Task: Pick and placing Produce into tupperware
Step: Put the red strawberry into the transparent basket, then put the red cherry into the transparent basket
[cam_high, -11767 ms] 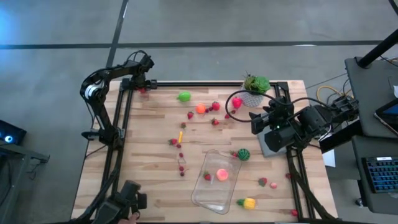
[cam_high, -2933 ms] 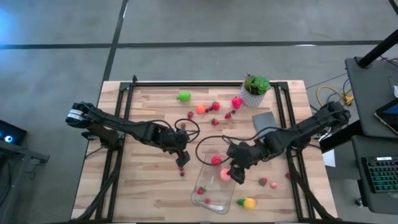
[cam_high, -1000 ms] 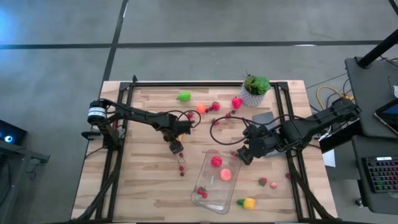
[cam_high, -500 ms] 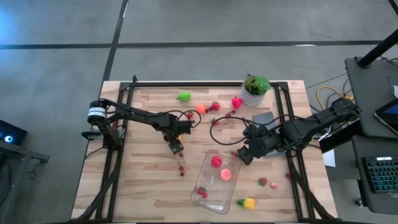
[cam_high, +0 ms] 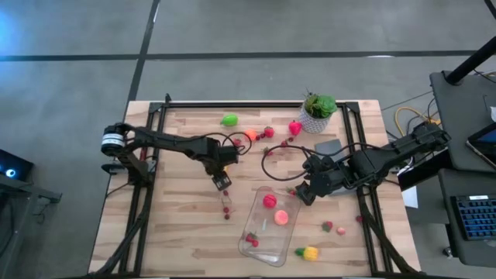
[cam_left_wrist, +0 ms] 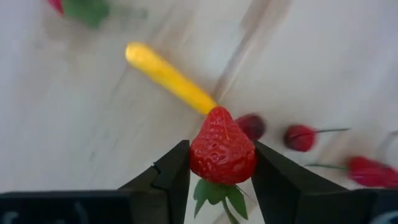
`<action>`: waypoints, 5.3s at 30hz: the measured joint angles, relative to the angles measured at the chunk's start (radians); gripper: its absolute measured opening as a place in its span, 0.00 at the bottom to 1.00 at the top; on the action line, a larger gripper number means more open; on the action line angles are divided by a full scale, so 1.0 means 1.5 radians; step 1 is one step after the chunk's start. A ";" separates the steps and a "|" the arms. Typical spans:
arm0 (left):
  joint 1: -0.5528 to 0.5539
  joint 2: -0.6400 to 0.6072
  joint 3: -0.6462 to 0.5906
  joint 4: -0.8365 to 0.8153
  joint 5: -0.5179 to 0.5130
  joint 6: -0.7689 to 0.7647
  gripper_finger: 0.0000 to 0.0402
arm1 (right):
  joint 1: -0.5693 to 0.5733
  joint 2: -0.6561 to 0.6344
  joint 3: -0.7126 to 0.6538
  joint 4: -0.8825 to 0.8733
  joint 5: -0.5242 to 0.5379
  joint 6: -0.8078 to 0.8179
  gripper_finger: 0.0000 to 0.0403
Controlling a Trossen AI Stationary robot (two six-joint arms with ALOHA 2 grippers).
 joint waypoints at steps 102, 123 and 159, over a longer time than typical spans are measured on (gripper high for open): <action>-0.147 0.048 0.054 0.575 0.290 -0.244 0.74 | 0.271 0.206 -0.225 -0.094 -0.491 -0.108 0.57; -0.133 0.048 0.054 0.576 0.291 -0.244 0.74 | 0.271 0.206 -0.271 -0.080 -0.503 -0.183 0.57; -0.117 0.047 0.052 0.423 0.093 -0.260 0.74 | 0.333 0.185 -0.195 -0.082 -0.504 -0.163 0.57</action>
